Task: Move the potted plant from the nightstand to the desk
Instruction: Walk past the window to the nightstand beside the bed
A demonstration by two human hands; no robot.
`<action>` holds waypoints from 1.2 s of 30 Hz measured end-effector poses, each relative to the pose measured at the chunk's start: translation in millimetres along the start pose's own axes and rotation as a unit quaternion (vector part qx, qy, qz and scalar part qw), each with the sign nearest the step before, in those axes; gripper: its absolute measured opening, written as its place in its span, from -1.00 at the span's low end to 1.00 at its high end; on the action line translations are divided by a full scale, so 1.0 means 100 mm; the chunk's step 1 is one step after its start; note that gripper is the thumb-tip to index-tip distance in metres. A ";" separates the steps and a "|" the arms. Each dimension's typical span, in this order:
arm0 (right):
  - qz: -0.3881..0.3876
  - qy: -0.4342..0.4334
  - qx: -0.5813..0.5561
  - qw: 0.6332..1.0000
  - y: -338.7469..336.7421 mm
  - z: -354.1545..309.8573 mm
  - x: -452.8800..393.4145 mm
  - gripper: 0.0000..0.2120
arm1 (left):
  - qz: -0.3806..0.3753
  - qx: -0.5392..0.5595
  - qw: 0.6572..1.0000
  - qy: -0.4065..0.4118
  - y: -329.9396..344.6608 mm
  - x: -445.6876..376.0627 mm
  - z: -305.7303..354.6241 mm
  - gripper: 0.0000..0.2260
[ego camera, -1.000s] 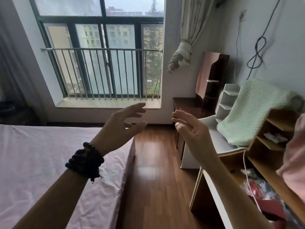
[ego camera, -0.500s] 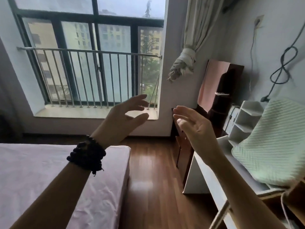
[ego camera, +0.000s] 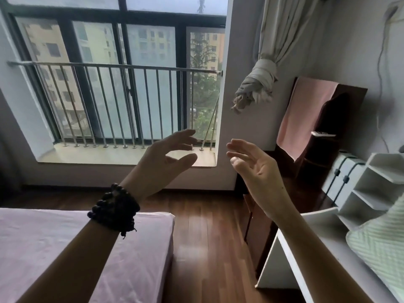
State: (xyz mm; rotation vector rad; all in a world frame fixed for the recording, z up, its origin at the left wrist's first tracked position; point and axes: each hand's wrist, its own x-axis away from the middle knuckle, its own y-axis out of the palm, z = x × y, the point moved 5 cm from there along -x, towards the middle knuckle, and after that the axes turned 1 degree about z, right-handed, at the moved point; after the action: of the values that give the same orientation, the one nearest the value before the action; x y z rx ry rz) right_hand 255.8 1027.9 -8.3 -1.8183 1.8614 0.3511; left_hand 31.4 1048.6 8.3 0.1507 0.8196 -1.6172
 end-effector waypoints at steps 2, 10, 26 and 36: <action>-0.003 -0.003 -0.009 1.000 -0.06 0.30 -0.35 -0.63 | 0.004 -0.011 1.000 0.002 0.09 -0.35 -0.24 -0.52; -0.012 -0.005 -0.021 1.000 -0.30 1.43 -1.92 -0.64 | 0.019 -0.043 0.999 -0.002 0.42 -1.80 -1.03 -0.55; -0.031 0.030 -0.012 0.999 -0.13 3.10 -4.43 -0.67 | 0.024 -0.032 0.999 -0.014 0.58 -4.20 -2.81 -0.43; -0.079 -0.020 -0.013 0.997 0.88 3.90 -6.55 -0.53 | 0.052 -0.075 0.996 -0.009 -0.18 -5.91 -4.34 -0.49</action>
State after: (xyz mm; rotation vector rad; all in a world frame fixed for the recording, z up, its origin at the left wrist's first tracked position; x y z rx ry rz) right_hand 220.6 1794.1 -6.5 -1.9477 1.6801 0.3524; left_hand 5.7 1781.7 7.4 0.0707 0.9017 -1.4521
